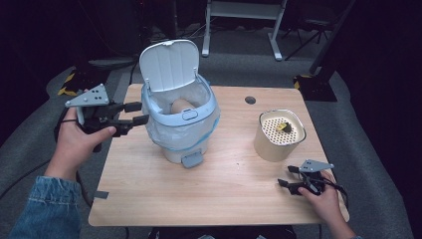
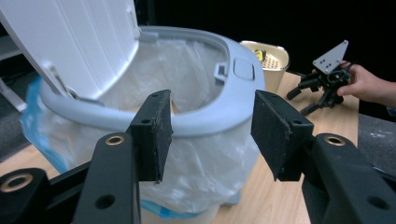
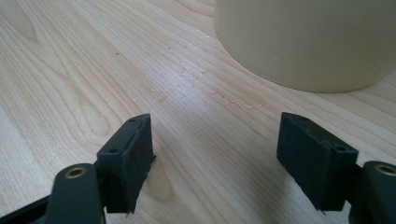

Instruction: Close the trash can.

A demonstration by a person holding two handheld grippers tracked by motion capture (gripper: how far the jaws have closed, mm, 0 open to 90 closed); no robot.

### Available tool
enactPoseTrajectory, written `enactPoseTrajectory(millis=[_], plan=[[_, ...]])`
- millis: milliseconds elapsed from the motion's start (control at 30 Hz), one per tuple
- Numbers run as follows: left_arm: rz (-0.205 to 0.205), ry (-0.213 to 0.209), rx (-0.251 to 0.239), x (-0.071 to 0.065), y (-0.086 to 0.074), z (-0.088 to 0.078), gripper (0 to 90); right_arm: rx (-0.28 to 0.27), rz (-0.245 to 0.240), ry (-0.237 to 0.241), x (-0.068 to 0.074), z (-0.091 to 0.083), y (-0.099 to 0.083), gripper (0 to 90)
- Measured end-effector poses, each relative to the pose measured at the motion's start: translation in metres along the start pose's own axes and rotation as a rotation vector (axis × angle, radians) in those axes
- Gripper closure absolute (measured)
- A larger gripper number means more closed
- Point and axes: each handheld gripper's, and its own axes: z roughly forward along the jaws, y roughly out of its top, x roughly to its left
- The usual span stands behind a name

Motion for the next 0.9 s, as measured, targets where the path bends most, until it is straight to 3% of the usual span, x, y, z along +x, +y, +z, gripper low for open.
enactPoseTrajectory(millis=[333, 700, 900], plan=[[0.02, 0.021, -0.045, 0.019, 0.036, 0.003, 53.8, 0.0, -0.001, 0.0, 0.0, 0.0, 0.0, 27.1], [0.024, 0.055, -0.111, 0.049, 0.069, 0.012, 52.9, 0.0, -0.001, 0.0, 0.0, 0.0, 0.0, 27.0], [-0.003, 0.073, -0.119, 0.067, 0.082, 0.016, 50.3, 0.0, 0.0, -0.004, 0.001, 0.0, 0.0, 26.9]])
